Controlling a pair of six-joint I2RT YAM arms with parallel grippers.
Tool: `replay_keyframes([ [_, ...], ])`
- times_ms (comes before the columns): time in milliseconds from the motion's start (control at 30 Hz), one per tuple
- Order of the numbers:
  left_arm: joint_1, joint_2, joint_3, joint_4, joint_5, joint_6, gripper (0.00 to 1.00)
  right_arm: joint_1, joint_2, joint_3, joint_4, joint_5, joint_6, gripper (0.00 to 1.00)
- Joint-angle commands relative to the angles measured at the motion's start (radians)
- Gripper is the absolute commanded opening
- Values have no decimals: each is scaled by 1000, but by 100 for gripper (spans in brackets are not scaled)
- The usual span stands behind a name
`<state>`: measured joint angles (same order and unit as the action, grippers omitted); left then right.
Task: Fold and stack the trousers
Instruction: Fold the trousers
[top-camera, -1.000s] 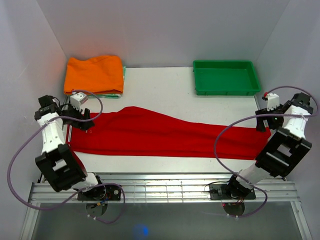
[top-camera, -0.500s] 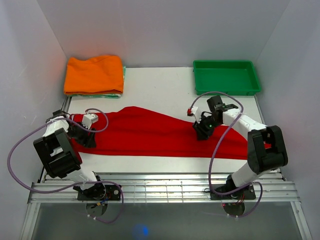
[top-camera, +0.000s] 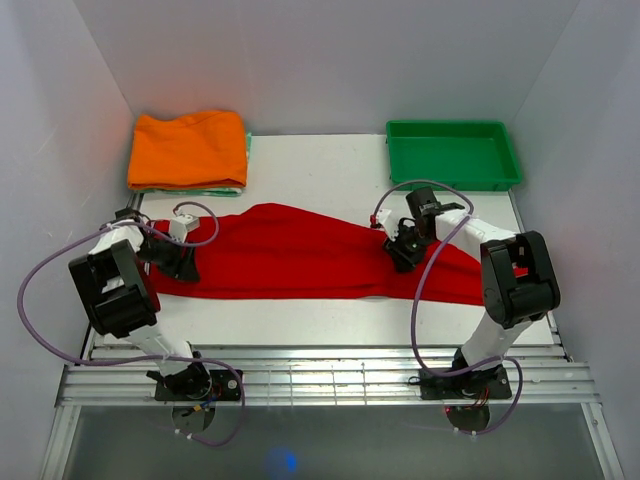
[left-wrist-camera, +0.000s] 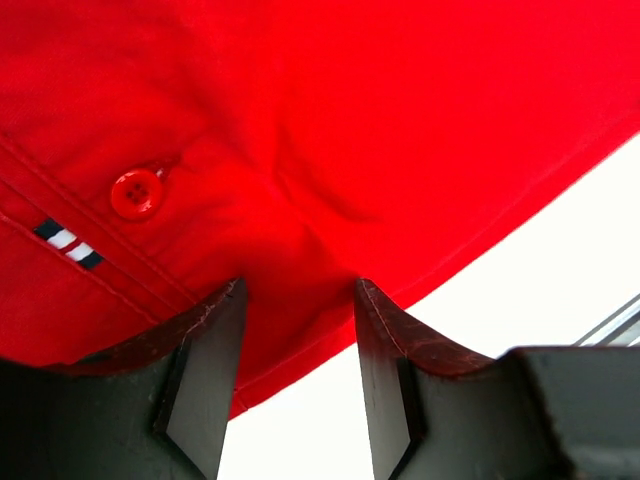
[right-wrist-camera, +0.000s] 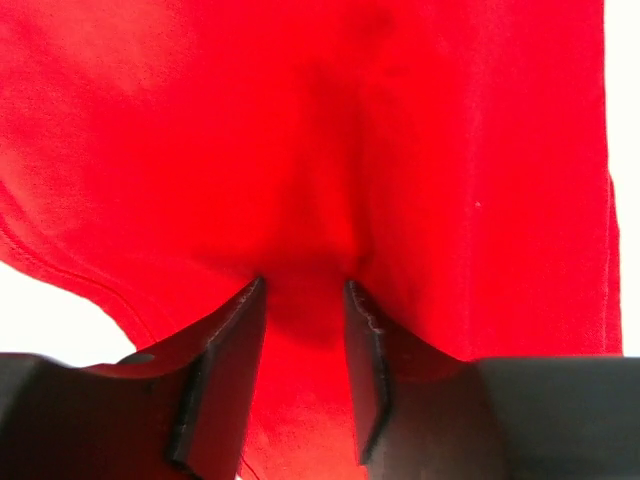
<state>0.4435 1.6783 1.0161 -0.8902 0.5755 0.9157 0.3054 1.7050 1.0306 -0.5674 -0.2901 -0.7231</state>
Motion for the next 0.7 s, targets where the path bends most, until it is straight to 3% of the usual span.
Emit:
replay_keyframes([
  [0, -22, 3, 76, -114, 138, 131, 58, -11, -65, 55, -14, -41, -68, 47],
  [33, -25, -62, 84, -177, 180, 246, 58, -6, -96, 62, -28, -69, -76, 50],
  [100, -37, -150, 64, -188, 199, 328, 59, 11, -174, 57, -52, -131, -93, 55],
  [267, -152, -328, -30, -179, 228, 537, 58, 95, -254, -24, -66, -117, -176, 52],
  [433, -264, -292, -80, -130, 238, 560, 57, 178, -243, -82, -13, -72, -179, 51],
  [667, -301, -236, -79, -78, 228, 517, 63, 285, -174, -179, 158, 55, -154, 52],
])
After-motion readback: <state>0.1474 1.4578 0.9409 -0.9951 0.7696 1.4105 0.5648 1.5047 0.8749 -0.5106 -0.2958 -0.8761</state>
